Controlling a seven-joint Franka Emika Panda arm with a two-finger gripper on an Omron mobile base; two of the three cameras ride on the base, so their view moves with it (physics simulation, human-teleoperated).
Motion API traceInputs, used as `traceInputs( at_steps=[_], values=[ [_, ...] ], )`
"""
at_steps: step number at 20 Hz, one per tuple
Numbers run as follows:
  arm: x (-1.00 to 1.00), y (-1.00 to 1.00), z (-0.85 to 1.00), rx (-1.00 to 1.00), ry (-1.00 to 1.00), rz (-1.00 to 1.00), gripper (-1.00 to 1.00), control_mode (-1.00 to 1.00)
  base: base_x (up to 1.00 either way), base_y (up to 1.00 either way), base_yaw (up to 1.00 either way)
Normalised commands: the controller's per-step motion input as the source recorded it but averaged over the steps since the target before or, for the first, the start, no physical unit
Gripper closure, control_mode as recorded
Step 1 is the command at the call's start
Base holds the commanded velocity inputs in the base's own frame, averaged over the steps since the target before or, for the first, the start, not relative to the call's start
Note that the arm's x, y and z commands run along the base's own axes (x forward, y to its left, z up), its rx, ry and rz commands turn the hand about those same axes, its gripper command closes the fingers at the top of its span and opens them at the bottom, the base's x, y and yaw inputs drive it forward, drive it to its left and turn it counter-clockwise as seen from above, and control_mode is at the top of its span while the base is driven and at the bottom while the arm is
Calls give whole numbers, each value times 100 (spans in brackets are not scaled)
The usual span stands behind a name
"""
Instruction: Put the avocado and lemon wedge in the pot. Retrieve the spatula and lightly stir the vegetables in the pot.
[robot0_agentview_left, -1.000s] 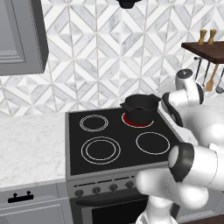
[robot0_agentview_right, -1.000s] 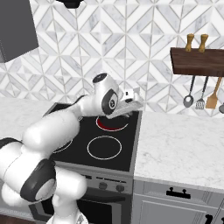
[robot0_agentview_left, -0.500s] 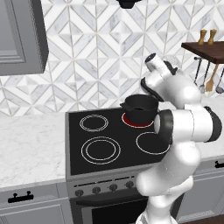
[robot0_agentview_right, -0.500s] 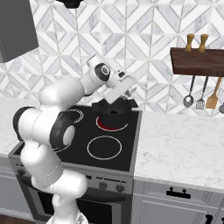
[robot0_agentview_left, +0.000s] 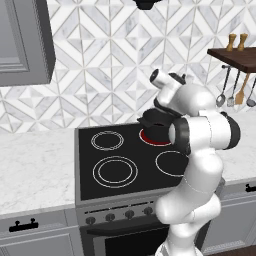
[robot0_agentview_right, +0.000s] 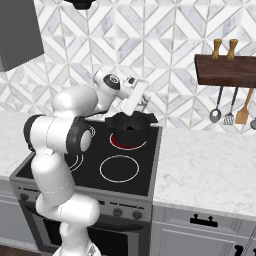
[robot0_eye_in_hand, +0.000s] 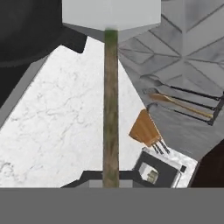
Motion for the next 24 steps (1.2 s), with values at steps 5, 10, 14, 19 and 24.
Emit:
traceInputs(
  at_steps=[5, 10, 14, 19, 24],
  values=[
    [34, 0, 3, -9, 16, 52, 100, -100, 0, 0, 0],
    [24, -1, -3, -15, 20, 31, 100, -100, 0, 0, 0],
    [0, 0, 0, 0, 0, 0, 100, -100, 0, 0, 0],
    [0, 0, 7, 0, -2, 22, 100, -100, 0, 0, 0],
    [0, 0, 15, 0, -5, 41, 100, -100, 0, 0, 0]
  ],
)
